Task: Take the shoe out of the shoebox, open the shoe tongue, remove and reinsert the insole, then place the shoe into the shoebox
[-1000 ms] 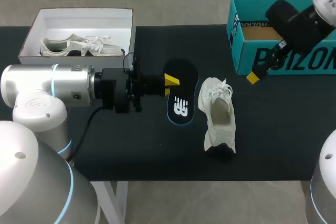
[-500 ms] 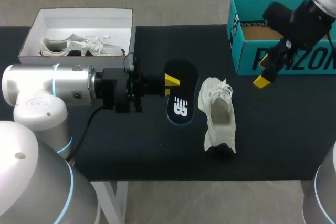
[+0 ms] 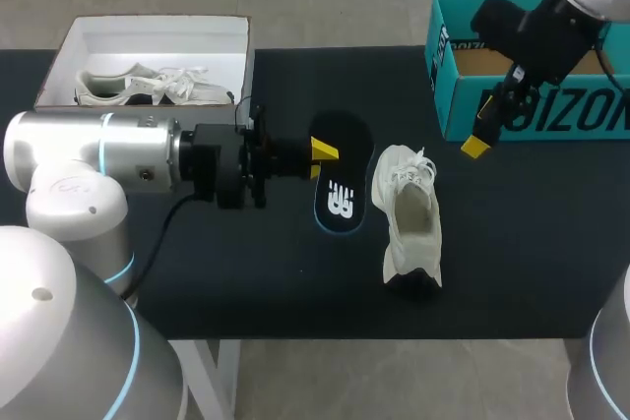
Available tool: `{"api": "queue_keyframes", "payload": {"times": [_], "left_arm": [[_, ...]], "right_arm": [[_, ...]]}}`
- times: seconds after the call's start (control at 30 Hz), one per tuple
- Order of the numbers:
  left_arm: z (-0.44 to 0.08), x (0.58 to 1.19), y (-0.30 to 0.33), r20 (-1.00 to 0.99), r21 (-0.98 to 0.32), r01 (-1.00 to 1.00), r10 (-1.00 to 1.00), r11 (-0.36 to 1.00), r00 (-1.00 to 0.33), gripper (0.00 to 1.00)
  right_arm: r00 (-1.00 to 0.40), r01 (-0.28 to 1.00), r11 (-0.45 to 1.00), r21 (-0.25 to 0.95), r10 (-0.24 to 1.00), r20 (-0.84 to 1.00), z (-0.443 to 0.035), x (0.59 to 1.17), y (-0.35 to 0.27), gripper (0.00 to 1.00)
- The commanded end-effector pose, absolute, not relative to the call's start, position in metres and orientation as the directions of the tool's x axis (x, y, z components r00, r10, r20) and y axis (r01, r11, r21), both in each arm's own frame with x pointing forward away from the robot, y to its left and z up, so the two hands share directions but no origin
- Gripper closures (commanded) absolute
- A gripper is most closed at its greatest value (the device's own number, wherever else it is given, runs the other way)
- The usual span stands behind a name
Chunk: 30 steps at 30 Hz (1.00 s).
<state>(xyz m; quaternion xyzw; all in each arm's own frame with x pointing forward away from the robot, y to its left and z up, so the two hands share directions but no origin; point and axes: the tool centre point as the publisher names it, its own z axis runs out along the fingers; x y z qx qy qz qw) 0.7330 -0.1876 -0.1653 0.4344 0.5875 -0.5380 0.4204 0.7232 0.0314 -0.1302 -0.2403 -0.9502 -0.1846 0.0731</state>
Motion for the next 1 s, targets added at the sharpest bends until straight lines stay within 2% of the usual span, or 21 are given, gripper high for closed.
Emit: {"api": "queue_keyframes", "payload": {"times": [0.03,1.0], "left_arm": [[-0.1656,0.7337,-0.1891,-0.961,-0.266,0.963,0.060,0.044,-0.268,1.00],[-0.1656,0.7337,-0.1891,-0.961,-0.266,0.963,0.060,0.044,-0.268,1.00]], "right_arm": [[-0.873,0.484,0.817,0.313,0.430,0.229,-0.1313,0.7246,0.0317,0.00],[-0.871,0.489,0.816,0.310,0.437,0.224,-0.1323,0.7220,0.0293,0.00]]}}
